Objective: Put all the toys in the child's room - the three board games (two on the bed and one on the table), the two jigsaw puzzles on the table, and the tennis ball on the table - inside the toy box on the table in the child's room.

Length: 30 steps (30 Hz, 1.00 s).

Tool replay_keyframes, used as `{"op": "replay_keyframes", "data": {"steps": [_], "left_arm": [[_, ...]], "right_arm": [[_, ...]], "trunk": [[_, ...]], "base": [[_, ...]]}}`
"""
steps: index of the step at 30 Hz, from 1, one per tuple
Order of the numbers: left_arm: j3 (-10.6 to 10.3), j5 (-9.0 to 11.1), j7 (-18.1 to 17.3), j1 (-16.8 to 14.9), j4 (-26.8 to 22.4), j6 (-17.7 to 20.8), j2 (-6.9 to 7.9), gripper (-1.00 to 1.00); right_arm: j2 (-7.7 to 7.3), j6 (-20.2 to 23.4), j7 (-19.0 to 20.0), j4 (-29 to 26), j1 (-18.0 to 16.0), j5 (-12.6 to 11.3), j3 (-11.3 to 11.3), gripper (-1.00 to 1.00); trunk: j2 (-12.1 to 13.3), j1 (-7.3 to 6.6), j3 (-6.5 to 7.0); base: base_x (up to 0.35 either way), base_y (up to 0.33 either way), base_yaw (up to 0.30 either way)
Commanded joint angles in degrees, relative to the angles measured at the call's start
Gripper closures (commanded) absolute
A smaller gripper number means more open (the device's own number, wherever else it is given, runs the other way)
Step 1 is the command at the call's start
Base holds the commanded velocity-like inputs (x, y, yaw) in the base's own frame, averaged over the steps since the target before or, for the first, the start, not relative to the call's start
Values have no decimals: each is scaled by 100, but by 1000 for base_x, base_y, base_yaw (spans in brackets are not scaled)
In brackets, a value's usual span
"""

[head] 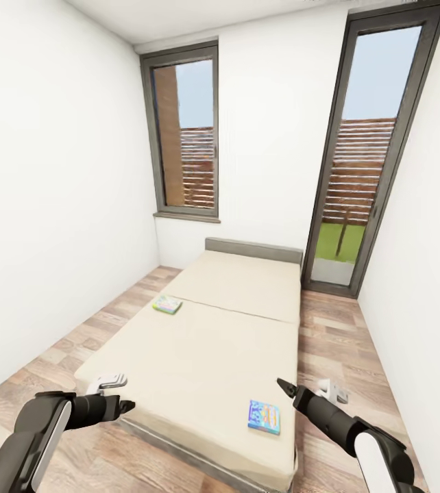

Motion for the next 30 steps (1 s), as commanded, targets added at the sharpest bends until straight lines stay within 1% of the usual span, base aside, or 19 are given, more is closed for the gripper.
{"op": "replay_keyframes", "data": {"steps": [1, 9, 30], "left_arm": [[7, 7, -13, 0, -4, 29, 1, -100], [7, 7, -13, 0, -4, 29, 1, -100], [7, 7, -13, 0, -4, 19, 1, -100]], "right_arm": [[6, 35, 43, 0, -4, -6, -17, -100], [-13, 35, 44, 7, -5, -123, -17, -100], [-17, 35, 45, 73, -44, -146, -26, -100]], "trunk": [[-4, 2, -2], [-4, 2, -2], [-4, 2, -2]], "base": [[0, 0, -279], [0, 0, -279], [9, 0, -279]]}}
